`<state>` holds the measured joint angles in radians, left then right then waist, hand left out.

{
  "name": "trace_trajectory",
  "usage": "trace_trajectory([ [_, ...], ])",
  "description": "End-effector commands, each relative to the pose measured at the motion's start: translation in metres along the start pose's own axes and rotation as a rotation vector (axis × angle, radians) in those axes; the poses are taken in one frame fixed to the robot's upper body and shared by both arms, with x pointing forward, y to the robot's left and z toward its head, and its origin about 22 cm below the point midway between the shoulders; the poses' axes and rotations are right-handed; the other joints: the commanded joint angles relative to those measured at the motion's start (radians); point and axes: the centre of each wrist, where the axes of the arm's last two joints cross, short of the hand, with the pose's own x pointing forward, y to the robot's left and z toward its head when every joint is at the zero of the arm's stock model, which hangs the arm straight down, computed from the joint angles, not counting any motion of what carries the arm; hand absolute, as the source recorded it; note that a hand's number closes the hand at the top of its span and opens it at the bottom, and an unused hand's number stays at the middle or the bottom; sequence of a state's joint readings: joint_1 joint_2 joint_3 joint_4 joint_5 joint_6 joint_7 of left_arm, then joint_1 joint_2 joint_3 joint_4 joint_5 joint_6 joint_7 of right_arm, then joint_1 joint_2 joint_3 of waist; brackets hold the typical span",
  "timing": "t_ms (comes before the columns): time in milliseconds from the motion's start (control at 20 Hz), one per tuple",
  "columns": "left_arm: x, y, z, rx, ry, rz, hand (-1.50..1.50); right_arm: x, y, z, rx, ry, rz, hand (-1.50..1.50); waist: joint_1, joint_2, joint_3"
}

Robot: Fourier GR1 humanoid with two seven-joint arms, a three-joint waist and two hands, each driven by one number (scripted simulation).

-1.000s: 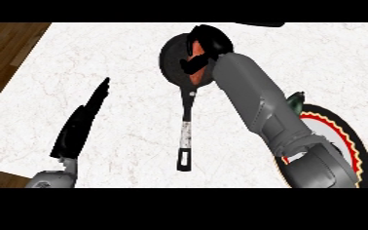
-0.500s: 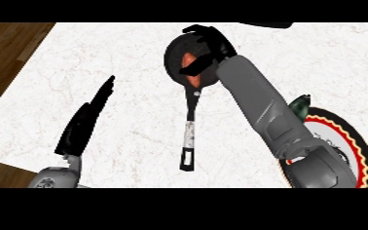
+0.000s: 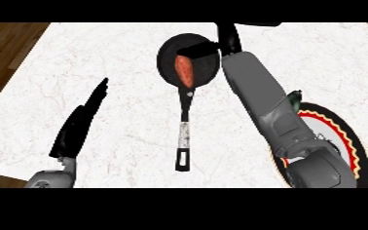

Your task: Pick the sweet potato from the plate and place it in the pan

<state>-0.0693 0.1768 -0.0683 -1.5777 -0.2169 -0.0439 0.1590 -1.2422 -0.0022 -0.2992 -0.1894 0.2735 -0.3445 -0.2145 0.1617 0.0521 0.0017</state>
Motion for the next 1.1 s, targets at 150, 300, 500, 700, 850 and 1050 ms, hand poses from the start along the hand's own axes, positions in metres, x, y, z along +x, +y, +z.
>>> trace_trajectory([
  [150, -0.01, 0.01, 0.01, 0.045, 0.02, 0.016, 0.0, -0.027, -0.037, -0.001, -0.151, 0.011, -0.113, -1.5, -0.05, -0.007, 0.0],
  [300, -0.016, 0.012, 0.014, 0.056, 0.044, 0.001, 0.0, -0.032, -0.077, -0.006, -0.163, -0.039, -0.092, -1.5, -0.071, -0.014, 0.0],
  [500, -0.013, 0.026, 0.01, 0.073, 0.026, 0.026, 0.0, -0.056, -0.13, 0.0, -0.174, -0.09, -0.051, -1.5, -0.071, -0.008, 0.001],
  [700, -0.01, 0.018, 0.01, 0.084, 0.029, 0.033, 0.0, -0.078, -0.149, 0.01, -0.184, -0.102, -0.048, -1.5, -0.081, -0.014, 0.002],
  [850, -0.015, 0.019, 0.02, 0.07, 0.034, 0.02, 0.0, -0.076, -0.182, 0.011, -0.186, -0.091, -0.043, -1.5, -0.077, -0.017, 0.002],
  [1050, -0.021, 0.02, 0.027, 0.081, 0.035, 0.021, 0.0, -0.09, -0.217, 0.023, -0.17, -0.092, -0.024, -1.5, -0.075, -0.017, 0.003],
])
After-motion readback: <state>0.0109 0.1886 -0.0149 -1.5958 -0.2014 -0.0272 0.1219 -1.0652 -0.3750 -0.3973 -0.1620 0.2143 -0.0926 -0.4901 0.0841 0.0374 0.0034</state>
